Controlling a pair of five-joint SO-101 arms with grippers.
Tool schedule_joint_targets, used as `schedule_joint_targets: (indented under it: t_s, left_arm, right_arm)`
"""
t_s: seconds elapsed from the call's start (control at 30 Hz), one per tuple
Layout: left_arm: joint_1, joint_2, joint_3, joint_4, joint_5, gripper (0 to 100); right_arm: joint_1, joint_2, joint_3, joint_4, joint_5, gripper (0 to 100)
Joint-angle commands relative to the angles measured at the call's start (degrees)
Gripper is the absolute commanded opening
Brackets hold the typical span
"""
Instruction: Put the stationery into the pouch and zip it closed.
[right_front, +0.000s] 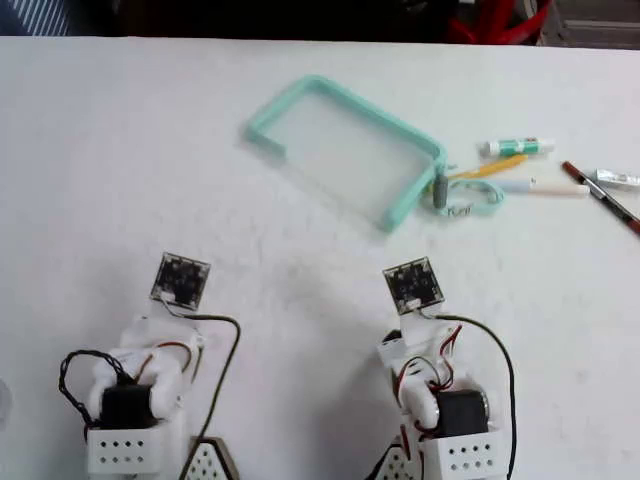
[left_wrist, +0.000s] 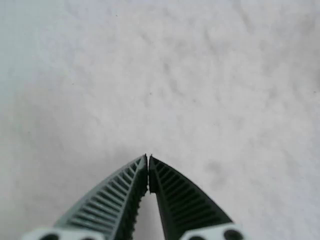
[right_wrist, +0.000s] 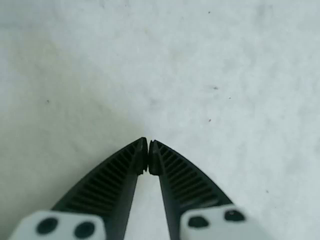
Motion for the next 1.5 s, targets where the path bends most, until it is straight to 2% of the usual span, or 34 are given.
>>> schedule_joint_targets:
  t_s: [0.0, 1.17, 1.47]
  left_arm:
    - [0.3, 0.0, -0.3, 0.3, 0.6, 3]
    - [0.0, 0.0, -1.0, -0.2, 0.5, 3]
    - [0.1, 0.0, -17.7, -0.2, 0.4, 3]
  right_arm:
    - [-0.1, -0.3, 0.4, 0.1, 0.4, 1.8]
    - [-0.4, -0.3, 0.4, 0.1, 0.3, 1.8]
    - [0.0, -0.3, 0.4, 0.1, 0.1, 1.8]
